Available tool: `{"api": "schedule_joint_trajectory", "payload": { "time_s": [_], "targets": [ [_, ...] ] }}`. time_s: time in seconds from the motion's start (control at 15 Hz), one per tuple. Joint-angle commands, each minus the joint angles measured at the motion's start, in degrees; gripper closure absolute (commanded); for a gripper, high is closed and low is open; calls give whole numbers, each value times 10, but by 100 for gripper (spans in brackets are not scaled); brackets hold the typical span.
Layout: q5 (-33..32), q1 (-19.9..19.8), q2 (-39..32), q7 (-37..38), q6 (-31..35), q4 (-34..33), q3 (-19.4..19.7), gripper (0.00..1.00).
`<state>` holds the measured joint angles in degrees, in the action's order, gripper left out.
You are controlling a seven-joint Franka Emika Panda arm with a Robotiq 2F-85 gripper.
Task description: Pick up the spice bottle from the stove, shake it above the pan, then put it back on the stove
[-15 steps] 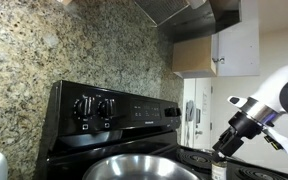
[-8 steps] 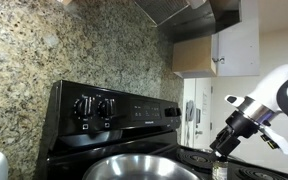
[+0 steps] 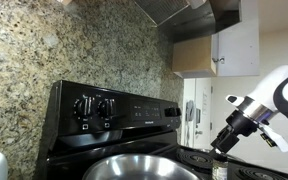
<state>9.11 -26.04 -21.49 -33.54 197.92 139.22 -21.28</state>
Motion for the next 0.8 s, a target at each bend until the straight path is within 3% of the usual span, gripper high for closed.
{"api": "schedule_joint_trajectory", "payload": {
  "time_s": [0.0, 0.53, 0.73],
  "targets": [
    [0, -8, -4, 2, -11, -14, 4, 0],
    [11, 21, -16, -8, -63, -17, 66, 0],
    [4, 19, -30, -3, -84, -24, 70, 0]
  ]
}}
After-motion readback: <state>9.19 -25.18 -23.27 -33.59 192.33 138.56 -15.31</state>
